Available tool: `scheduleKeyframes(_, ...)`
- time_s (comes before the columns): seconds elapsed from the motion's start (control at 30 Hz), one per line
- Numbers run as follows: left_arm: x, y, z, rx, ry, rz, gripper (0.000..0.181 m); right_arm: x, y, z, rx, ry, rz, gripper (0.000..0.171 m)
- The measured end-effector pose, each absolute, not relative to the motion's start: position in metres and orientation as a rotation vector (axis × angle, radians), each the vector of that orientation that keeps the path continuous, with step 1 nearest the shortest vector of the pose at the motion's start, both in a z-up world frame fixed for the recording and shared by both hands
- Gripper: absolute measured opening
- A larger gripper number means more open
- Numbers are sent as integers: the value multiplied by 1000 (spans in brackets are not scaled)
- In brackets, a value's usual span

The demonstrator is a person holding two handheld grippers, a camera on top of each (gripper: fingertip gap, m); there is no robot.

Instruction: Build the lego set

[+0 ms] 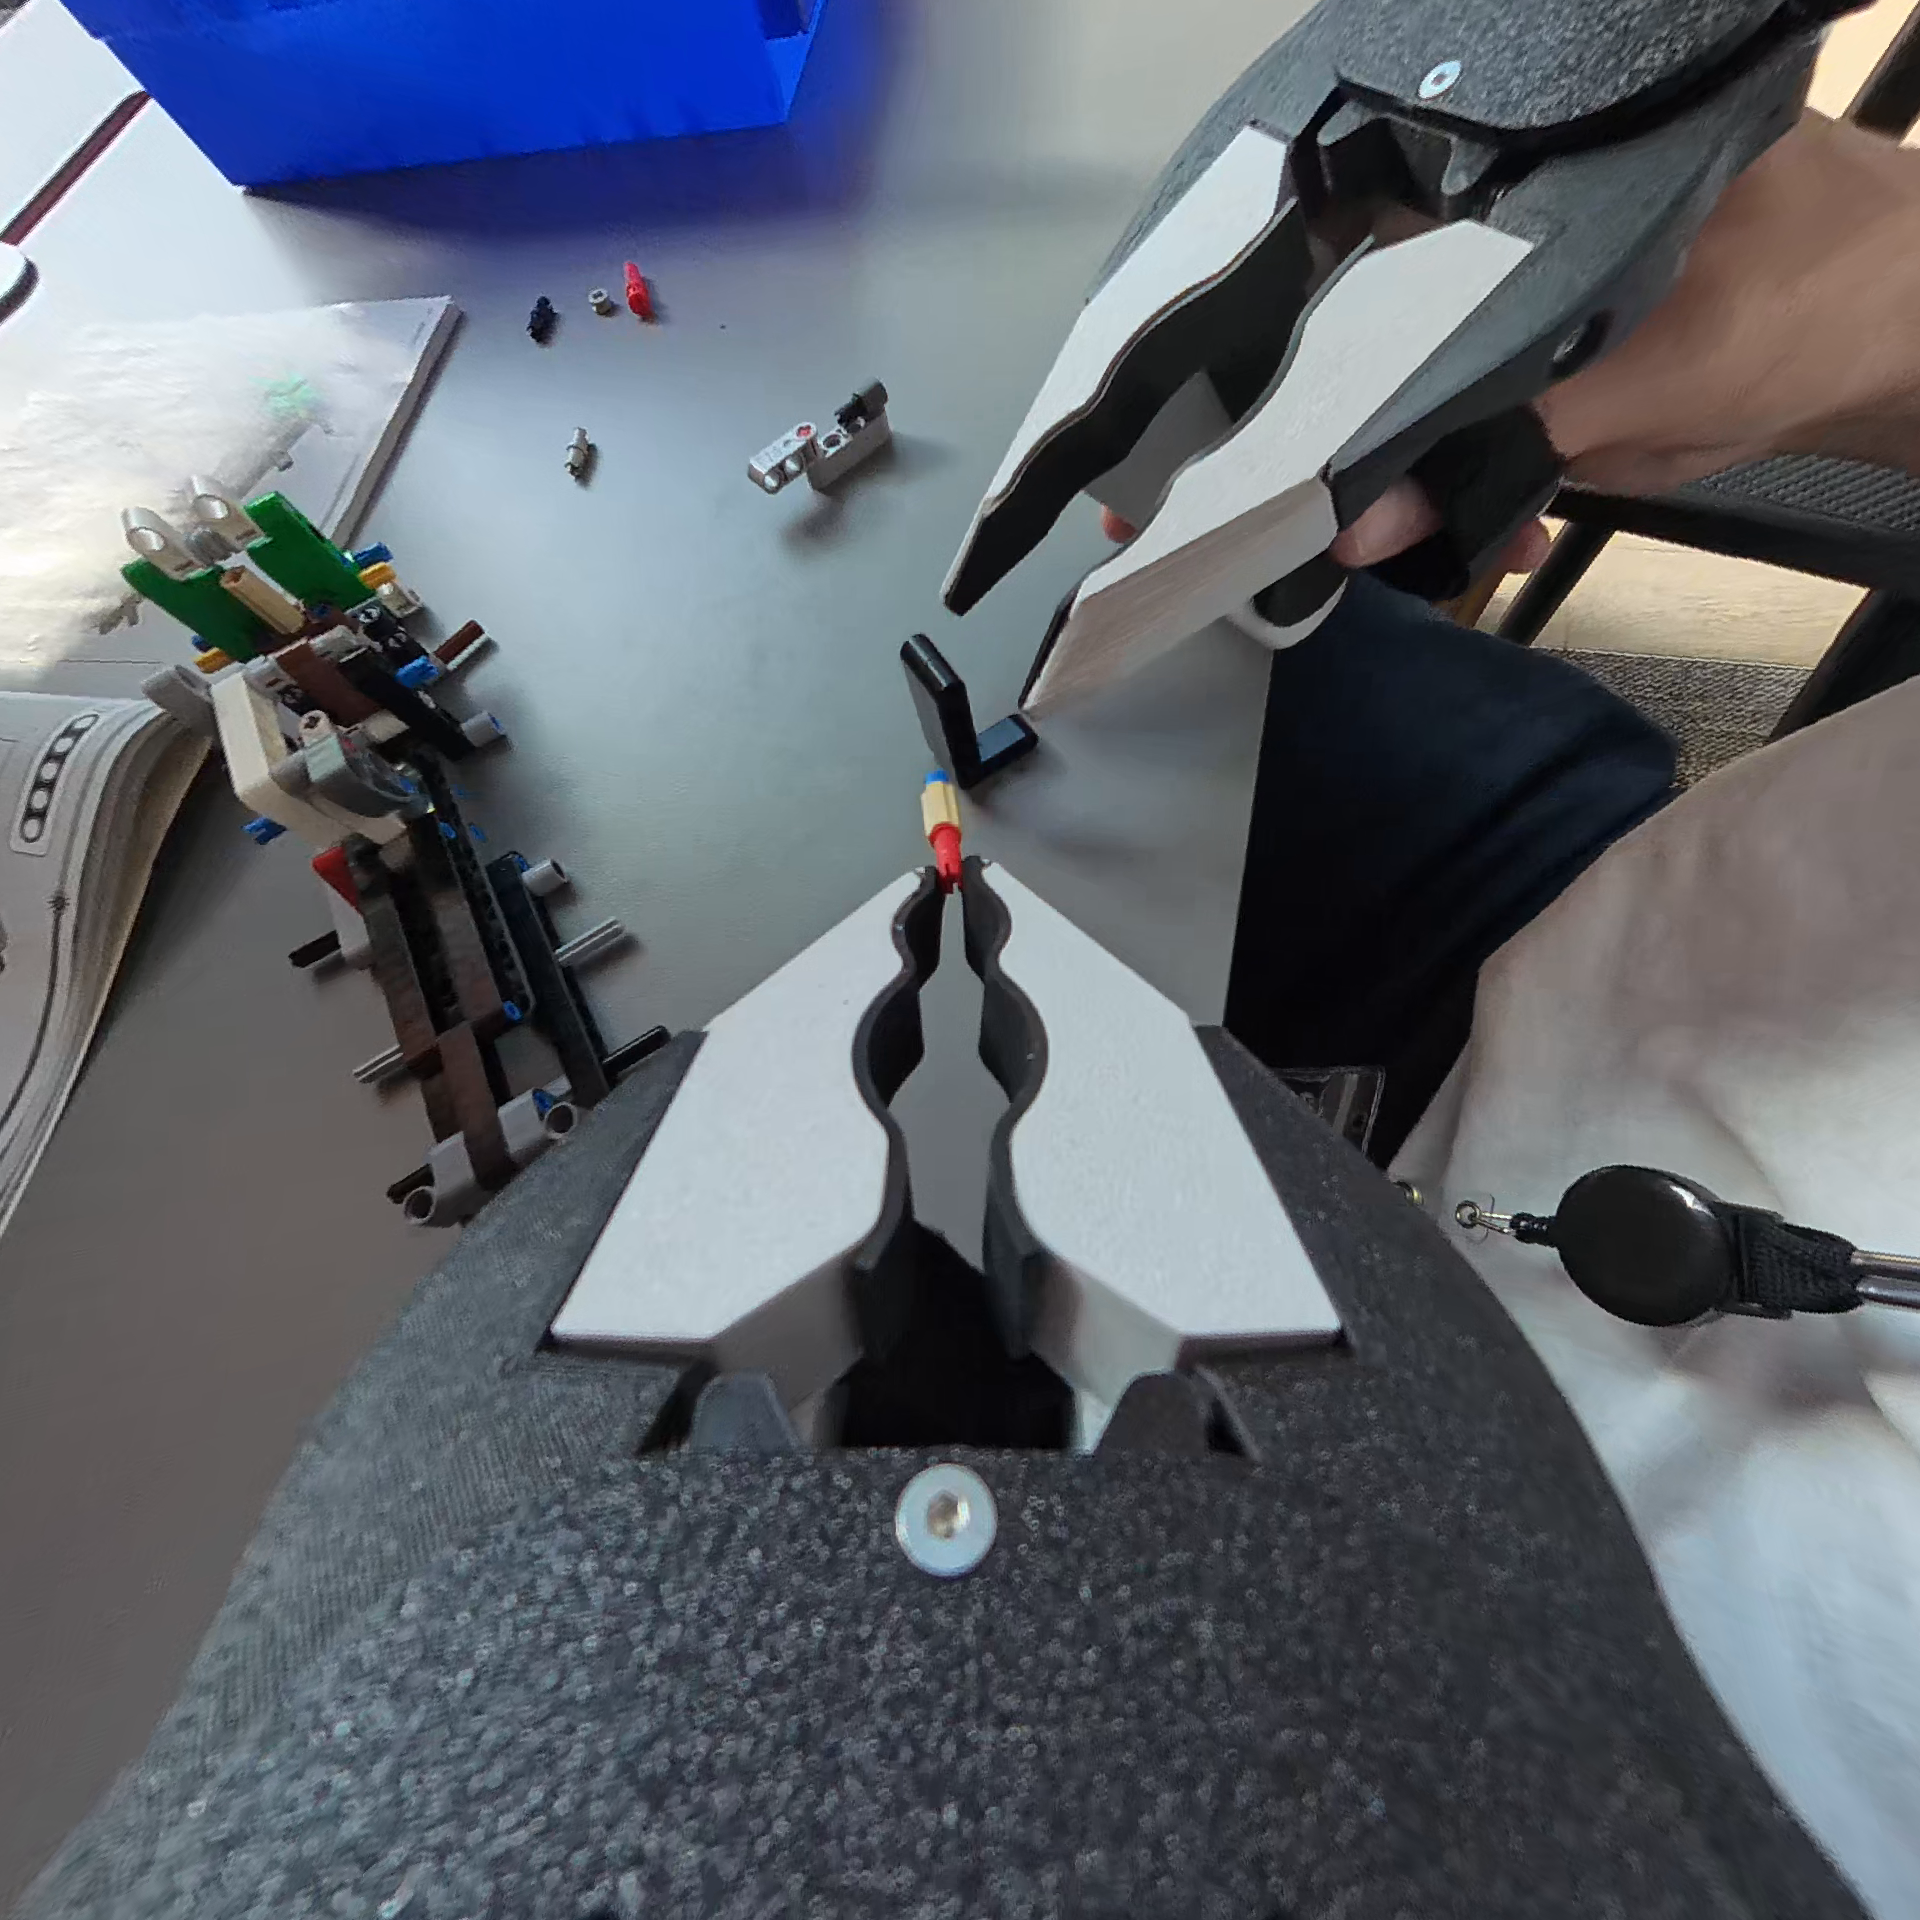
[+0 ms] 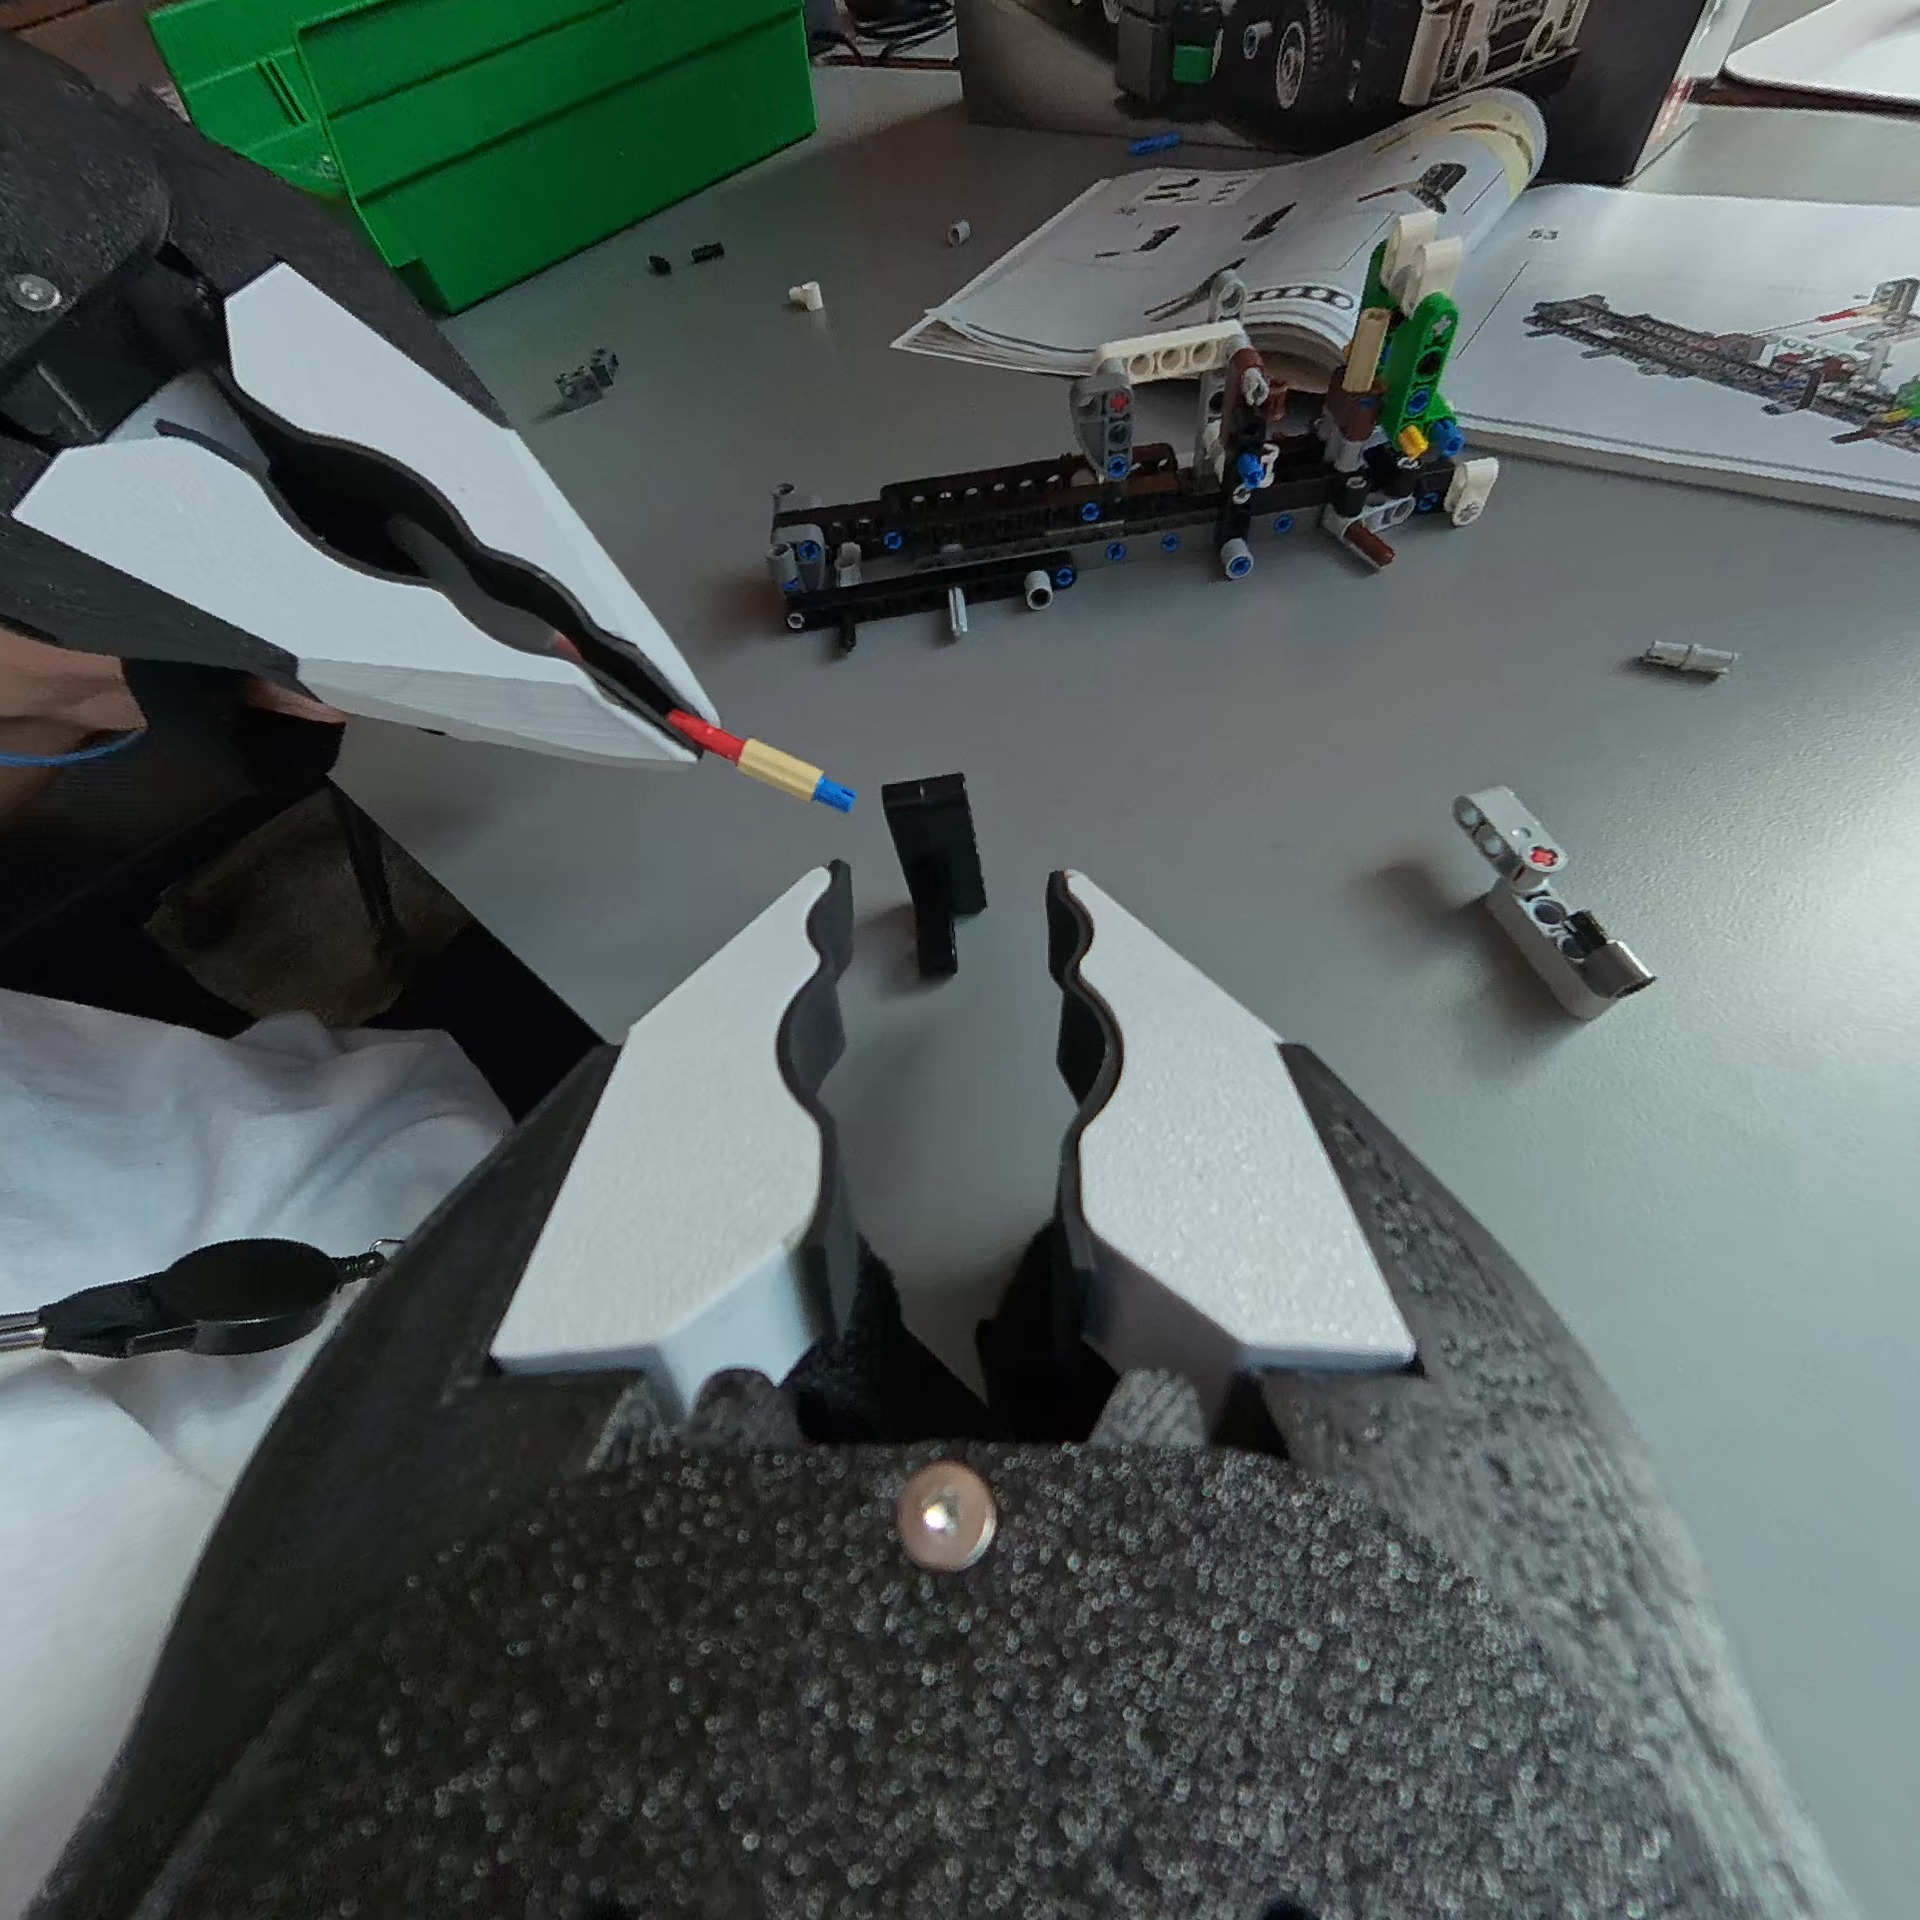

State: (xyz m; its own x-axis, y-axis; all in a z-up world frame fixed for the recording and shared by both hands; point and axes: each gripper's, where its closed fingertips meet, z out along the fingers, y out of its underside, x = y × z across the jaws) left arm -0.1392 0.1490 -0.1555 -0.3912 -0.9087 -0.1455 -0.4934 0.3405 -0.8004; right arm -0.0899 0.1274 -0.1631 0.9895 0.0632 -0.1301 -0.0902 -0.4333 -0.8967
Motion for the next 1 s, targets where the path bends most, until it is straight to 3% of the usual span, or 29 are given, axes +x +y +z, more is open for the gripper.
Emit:
scheduleKeyframes(0.57,-142,148,-169,-1275,2037,-923,3,-96,126,-170,-2024,-61,28,39)
scheduleKeyframes(1.0,-136,141,-164,-1229,2009,-918,3,-92,131,-176,-2102,-49,157,40)
